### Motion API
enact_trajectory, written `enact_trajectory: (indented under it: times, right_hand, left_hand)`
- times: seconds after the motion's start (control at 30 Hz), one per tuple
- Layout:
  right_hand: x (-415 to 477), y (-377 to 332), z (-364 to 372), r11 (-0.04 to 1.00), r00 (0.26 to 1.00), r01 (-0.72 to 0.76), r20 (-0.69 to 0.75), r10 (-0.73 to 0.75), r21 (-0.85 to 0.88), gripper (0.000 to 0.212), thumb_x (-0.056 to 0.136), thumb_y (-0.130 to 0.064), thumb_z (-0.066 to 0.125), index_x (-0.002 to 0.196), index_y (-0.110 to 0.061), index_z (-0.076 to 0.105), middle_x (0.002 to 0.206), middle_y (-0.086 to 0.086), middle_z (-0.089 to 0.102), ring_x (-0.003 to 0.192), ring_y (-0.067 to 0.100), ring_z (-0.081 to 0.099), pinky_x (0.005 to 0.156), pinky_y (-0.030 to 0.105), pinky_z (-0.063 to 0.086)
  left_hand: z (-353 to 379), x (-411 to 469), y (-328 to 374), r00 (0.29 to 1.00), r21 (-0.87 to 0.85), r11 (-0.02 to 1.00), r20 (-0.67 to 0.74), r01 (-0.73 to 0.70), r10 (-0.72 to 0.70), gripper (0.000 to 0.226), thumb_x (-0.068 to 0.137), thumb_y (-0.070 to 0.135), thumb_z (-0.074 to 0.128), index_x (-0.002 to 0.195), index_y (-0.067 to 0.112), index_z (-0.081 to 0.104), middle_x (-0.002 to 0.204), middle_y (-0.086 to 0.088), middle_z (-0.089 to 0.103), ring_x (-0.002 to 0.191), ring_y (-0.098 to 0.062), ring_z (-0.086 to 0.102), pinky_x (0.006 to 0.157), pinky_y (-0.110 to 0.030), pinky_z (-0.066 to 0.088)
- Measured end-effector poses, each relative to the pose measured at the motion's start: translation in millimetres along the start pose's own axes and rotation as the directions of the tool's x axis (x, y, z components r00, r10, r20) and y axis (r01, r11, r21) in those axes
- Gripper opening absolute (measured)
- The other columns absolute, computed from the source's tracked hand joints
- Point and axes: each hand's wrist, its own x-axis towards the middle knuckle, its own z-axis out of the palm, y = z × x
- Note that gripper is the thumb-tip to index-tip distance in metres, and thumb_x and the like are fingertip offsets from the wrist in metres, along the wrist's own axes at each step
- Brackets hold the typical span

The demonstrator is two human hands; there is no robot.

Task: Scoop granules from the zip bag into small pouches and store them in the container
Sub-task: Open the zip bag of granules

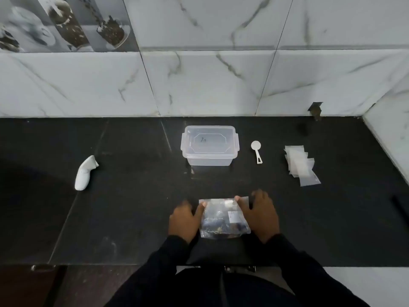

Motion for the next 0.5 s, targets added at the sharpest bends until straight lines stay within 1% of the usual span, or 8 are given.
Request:
enact_trajectory:
  times: [0.03, 0.1, 0.13, 0.23, 0.3, 0.33, 0.43, 0.5]
  right_hand:
    - [-2, 4, 0, 0.992, 0.994, -0.099, 0.056, 0.094, 0.082, 0.062, 0.081, -0.08, 0.045, 0.075, -0.018, 0.051, 0.079, -0.001, 0.057, 0.075, 0.021, 0.059, 0.066, 0.036, 0.049]
    - [-5, 8, -1, 0.964, 0.968, -0.222, 0.153, 0.2, 0.147, 0.062, 0.083, -0.074, 0.054, 0.06, -0.017, 0.042, 0.059, -0.003, 0.05, 0.058, 0.016, 0.053, 0.059, 0.034, 0.044]
    - [-5, 11, 1, 0.953, 0.962, -0.235, 0.184, 0.2, 0.193, 0.059, 0.085, -0.066, 0.06, 0.057, -0.018, 0.04, 0.055, -0.004, 0.047, 0.054, 0.015, 0.049, 0.057, 0.033, 0.042]
    - [-2, 0, -6, 0.877, 0.969, -0.208, 0.214, 0.125, 0.433, 0.05, 0.089, -0.046, 0.07, 0.054, -0.019, 0.045, 0.052, -0.009, 0.045, 0.051, 0.006, 0.043, 0.052, 0.025, 0.036]
    - [-1, -3, -12, 0.772, 0.971, -0.198, 0.227, 0.072, 0.604, 0.036, 0.091, -0.036, 0.071, 0.062, -0.016, 0.064, 0.058, -0.009, 0.058, 0.056, 0.002, 0.051, 0.056, 0.02, 0.042]
    - [-1, -6, -17, 0.722, 0.971, -0.202, 0.23, 0.06, 0.662, 0.027, 0.092, -0.033, 0.071, 0.071, -0.015, 0.071, 0.065, -0.007, 0.066, 0.06, 0.002, 0.057, 0.058, 0.019, 0.045]
    - [-2, -13, -29, 0.595, 0.966, -0.231, 0.252, 0.049, 0.77, 0.017, 0.093, -0.026, 0.068, 0.09, -0.011, 0.076, 0.082, -0.001, 0.076, 0.07, 0.003, 0.068, 0.061, 0.015, 0.05]
    - [-1, -15, -33, 0.521, 0.961, -0.254, 0.274, 0.04, 0.815, 0.02, 0.093, -0.025, 0.067, 0.094, -0.006, 0.074, 0.084, 0.003, 0.076, 0.073, 0.008, 0.069, 0.062, 0.018, 0.052]
  left_hand:
    - [1, 2, -3, 0.995, -0.081, 0.994, 0.066, 0.074, -0.069, 0.059, 0.085, 0.073, 0.047, 0.067, 0.017, 0.051, 0.066, 0.001, 0.058, 0.07, -0.024, 0.062, 0.071, -0.035, 0.052]
    - [2, 4, -3, 0.984, -0.197, 0.969, 0.134, 0.146, -0.121, 0.058, 0.082, 0.068, 0.059, 0.058, 0.017, 0.049, 0.055, 0.003, 0.054, 0.061, -0.018, 0.058, 0.065, -0.031, 0.048]
    - [4, 5, -1, 0.978, -0.265, 0.948, 0.158, 0.174, -0.136, 0.054, 0.081, 0.063, 0.064, 0.058, 0.016, 0.05, 0.054, 0.005, 0.053, 0.057, -0.014, 0.055, 0.062, -0.029, 0.046]
    - [4, 10, 6, 0.986, -0.517, 0.844, 0.146, 0.144, -0.078, 0.048, 0.079, 0.048, 0.075, 0.059, 0.015, 0.047, 0.056, 0.004, 0.042, 0.056, -0.012, 0.04, 0.06, -0.03, 0.037]
    - [-5, 9, 13, 0.986, -0.696, 0.705, 0.164, 0.133, -0.024, 0.048, 0.082, 0.044, 0.075, 0.062, 0.012, 0.046, 0.062, -0.002, 0.043, 0.062, -0.014, 0.043, 0.065, -0.032, 0.039]
    - [-9, 10, 17, 0.984, -0.75, 0.647, 0.178, 0.14, -0.007, 0.045, 0.084, 0.044, 0.074, 0.065, 0.009, 0.052, 0.066, -0.004, 0.05, 0.067, -0.016, 0.049, 0.069, -0.034, 0.044]
    - [-17, 12, 25, 0.985, -0.83, 0.538, 0.171, 0.149, -0.01, 0.025, 0.087, 0.039, 0.072, 0.075, 0.017, 0.069, 0.08, 0.002, 0.068, 0.082, -0.013, 0.064, 0.082, -0.032, 0.052]
    - [-18, 14, 25, 0.987, -0.845, 0.51, 0.144, 0.158, -0.067, 0.02, 0.08, 0.038, 0.079, 0.085, 0.019, 0.073, 0.099, -0.004, 0.072, 0.093, -0.017, 0.069, 0.085, -0.028, 0.053]
